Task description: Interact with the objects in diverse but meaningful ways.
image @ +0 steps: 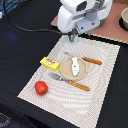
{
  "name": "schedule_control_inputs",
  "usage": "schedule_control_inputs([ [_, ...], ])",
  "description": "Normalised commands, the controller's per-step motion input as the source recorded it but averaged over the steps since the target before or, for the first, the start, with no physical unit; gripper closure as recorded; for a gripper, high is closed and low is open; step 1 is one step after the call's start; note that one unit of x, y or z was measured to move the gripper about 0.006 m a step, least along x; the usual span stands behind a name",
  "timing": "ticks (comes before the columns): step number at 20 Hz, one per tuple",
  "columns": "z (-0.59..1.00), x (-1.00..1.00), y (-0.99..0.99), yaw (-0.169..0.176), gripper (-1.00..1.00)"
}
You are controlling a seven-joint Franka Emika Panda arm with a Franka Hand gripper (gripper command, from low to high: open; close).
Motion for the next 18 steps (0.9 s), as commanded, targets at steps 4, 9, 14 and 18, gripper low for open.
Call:
schedule_control_inputs([
  [4,-0.32,-0.82,-0.35,0.023,-1.00],
  [9,-0.43,-0.74,-0.42,0.029,-1.00],
  [14,-0.46,-0.68,-0.55,0.003,-1.00],
  [18,-0.47,-0.66,-0.57,0.002,-1.00],
])
